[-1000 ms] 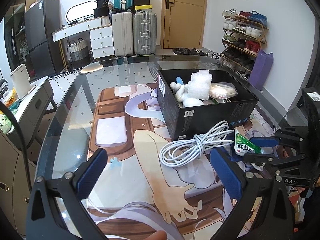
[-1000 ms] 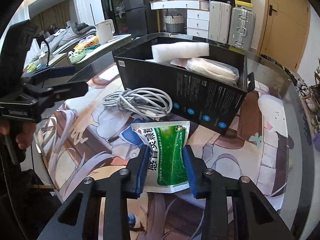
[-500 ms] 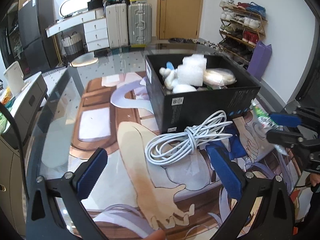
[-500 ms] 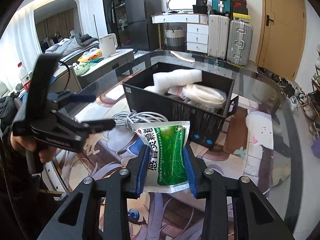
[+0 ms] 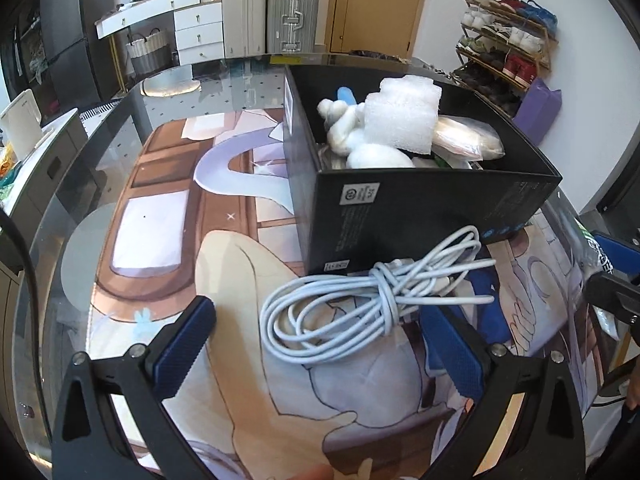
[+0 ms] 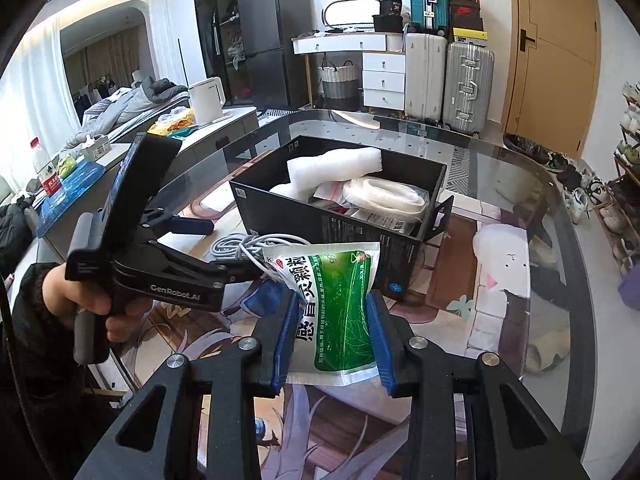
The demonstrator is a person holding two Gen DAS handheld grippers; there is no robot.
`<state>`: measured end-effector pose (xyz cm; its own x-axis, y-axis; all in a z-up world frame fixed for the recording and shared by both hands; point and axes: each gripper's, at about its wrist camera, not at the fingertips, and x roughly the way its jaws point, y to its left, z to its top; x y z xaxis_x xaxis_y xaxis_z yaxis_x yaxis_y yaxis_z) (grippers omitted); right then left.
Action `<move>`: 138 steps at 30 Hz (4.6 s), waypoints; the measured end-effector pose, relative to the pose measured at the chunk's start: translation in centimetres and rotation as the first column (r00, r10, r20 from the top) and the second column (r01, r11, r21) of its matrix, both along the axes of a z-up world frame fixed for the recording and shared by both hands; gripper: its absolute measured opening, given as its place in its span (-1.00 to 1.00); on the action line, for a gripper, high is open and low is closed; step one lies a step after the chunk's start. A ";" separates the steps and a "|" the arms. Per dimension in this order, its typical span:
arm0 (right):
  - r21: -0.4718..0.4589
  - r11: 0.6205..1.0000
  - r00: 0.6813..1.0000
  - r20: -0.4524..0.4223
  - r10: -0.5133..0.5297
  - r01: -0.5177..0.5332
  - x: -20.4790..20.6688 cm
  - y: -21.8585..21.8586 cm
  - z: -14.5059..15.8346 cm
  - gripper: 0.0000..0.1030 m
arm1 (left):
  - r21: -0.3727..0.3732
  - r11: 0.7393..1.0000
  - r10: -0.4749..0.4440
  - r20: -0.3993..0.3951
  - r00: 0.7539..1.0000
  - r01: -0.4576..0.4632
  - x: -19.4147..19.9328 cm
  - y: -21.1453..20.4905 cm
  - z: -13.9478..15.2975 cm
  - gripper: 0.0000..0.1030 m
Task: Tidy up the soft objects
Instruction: 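Lift the sachet with the right gripper while the left gripper grasps the white cable coil, then carry the cable coil and sachet over the black box and lower them in, then open both grippers to release the cable and sachet into the box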
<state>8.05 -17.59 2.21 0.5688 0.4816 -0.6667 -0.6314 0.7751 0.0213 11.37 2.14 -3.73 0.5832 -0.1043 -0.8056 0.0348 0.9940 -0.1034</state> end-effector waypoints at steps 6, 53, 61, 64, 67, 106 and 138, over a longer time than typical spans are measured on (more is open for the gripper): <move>-0.004 1.000 1.000 -0.002 0.006 -0.006 0.1 0.1 -0.1 -0.32 | -0.042 0.999 -0.026 0.031 0.999 0.027 0.0 0.5 0.4 0.62; 0.055 0.998 0.997 0.065 -0.044 0.041 -0.3 -1.0 1.3 -0.32 | -0.117 0.980 -0.134 0.196 0.971 0.159 -4.6 0.5 5.7 0.18; 0.071 0.996 0.996 0.077 -0.055 0.049 0.0 -1.1 1.9 -0.32 | -0.129 0.983 -0.098 0.249 0.964 0.133 -4.3 1.6 7.5 0.18; 0.075 0.996 0.995 0.079 -0.054 0.048 0.4 -0.8 1.9 -0.32 | -0.134 0.983 -0.085 0.266 0.960 0.124 -3.9 1.9 8.2 0.18; 0.075 0.996 0.995 0.083 -0.054 0.048 1.0 -0.5 2.0 -0.32 | -0.135 0.984 -0.073 0.279 0.958 0.114 -3.1 2.1 8.8 0.18; 0.156 0.977 0.987 0.042 -0.153 0.145 11.0 2.4 1.8 -0.32 | -0.069 0.995 -0.047 0.312 0.949 0.072 3.7 -0.7 6.3 0.18; 0.124 0.987 0.988 0.102 -0.118 0.105 8.9 1.3 1.7 0.44 | 0.080 0.990 -0.138 0.342 0.929 0.117 1.7 -2.0 6.2 0.79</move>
<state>16.92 -16.27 3.91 0.6892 0.4824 -0.5406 -0.5445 0.8371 0.0528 13.07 0.14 2.47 0.8117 -0.1561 -0.5629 0.1852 0.9827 -0.0054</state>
